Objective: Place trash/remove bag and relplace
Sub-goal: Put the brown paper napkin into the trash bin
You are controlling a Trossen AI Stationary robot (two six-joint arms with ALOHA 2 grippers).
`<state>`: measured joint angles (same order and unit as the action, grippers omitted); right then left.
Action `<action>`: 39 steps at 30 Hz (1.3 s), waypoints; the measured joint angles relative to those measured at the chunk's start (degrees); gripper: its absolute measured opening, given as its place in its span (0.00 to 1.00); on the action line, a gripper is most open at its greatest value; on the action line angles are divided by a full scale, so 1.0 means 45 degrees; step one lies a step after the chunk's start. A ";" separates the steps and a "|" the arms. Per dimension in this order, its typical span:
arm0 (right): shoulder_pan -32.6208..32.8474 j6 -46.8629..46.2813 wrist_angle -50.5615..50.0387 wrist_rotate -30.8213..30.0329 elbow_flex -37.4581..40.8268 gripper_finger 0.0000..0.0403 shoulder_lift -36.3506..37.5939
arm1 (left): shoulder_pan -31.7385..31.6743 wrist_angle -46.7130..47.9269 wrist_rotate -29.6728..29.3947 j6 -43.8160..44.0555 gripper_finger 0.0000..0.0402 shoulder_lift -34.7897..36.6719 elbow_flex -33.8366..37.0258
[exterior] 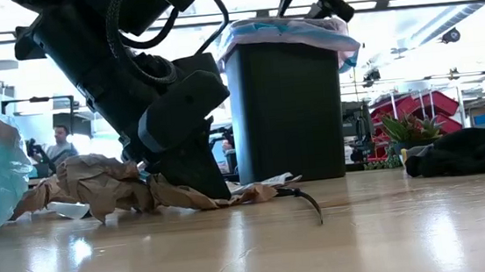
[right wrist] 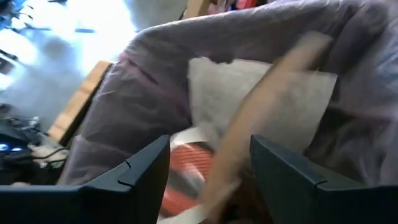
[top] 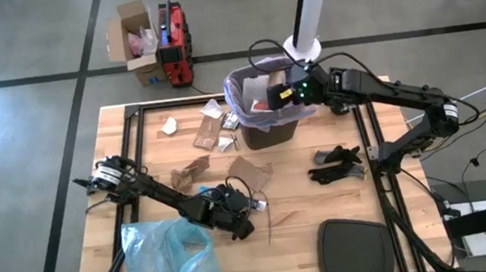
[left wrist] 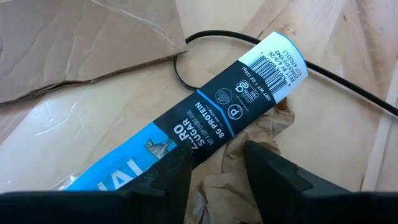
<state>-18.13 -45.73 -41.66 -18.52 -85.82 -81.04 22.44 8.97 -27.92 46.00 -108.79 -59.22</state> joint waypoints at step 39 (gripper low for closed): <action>0.8393 0.6591 0.2515 0.0610 0.0656 0.54 -0.4812 | 0.0476 0.5696 0.2652 0.1282 0.41 0.5106 0.1462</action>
<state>19.64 -16.07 -30.34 -15.77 -82.87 -102.70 24.58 34.61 -15.99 51.77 -85.82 -52.64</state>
